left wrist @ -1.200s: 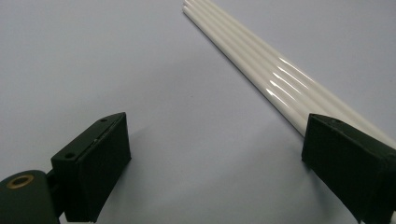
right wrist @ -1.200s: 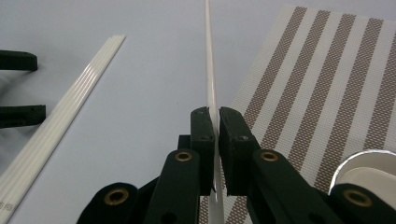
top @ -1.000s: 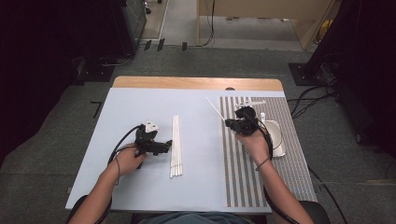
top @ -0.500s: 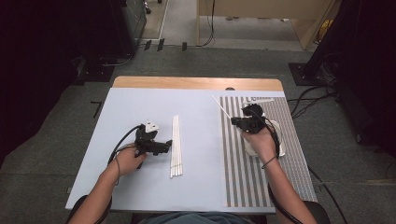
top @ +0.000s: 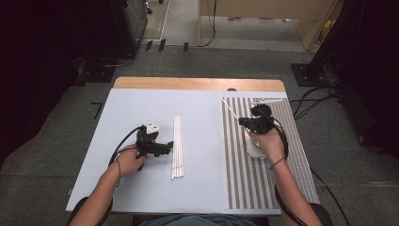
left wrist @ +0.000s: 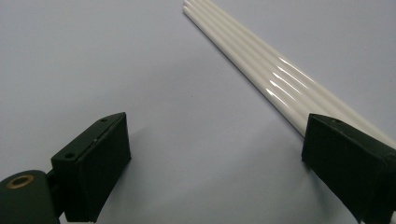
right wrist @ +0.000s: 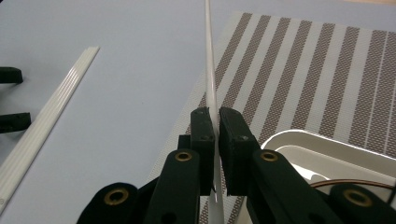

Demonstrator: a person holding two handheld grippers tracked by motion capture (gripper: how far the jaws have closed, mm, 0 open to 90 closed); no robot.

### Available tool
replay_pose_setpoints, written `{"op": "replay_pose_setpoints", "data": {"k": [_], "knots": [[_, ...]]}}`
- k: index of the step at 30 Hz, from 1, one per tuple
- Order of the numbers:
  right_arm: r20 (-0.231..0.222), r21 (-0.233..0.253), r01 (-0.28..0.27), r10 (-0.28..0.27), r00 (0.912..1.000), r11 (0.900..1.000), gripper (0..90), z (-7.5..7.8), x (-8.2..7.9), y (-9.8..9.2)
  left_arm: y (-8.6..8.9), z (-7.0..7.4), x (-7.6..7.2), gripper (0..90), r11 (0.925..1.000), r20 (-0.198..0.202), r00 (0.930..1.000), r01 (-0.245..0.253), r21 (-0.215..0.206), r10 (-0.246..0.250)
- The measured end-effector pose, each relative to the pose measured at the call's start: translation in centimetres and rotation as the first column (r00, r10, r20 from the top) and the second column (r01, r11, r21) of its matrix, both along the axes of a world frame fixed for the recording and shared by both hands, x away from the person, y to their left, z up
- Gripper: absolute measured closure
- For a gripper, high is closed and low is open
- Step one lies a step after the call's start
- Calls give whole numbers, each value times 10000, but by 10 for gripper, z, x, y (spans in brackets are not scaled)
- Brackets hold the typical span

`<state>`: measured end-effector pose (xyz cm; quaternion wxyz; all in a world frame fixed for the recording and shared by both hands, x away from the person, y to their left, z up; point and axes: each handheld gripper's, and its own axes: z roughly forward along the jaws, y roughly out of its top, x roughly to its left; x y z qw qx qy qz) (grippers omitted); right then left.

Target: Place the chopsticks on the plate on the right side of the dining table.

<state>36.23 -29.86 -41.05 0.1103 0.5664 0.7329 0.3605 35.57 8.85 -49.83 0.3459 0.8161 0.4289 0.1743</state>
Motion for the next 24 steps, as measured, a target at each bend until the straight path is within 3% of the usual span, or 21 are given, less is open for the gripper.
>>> {"op": "replay_pose_setpoints", "data": {"k": [7, 13, 24], "knots": [[120, 46, 236, -236, 9996, 9997, 852, 7, -2, -14, 0, 0, 0, 78, 10000, -1, 10000, -3, 6, 3], [-46, 87, 279, -279, 9996, 9996, 852, 9, -3, -24, 0, 0, 0, 78, 10000, -2, 10000, -2, 7, 2], [-65, -137, 343, -343, 9994, 9993, 852, 17, -7, -37, 0, 0, 0, 78, 10000, 4, 10000, -12, -8, 12]]}}
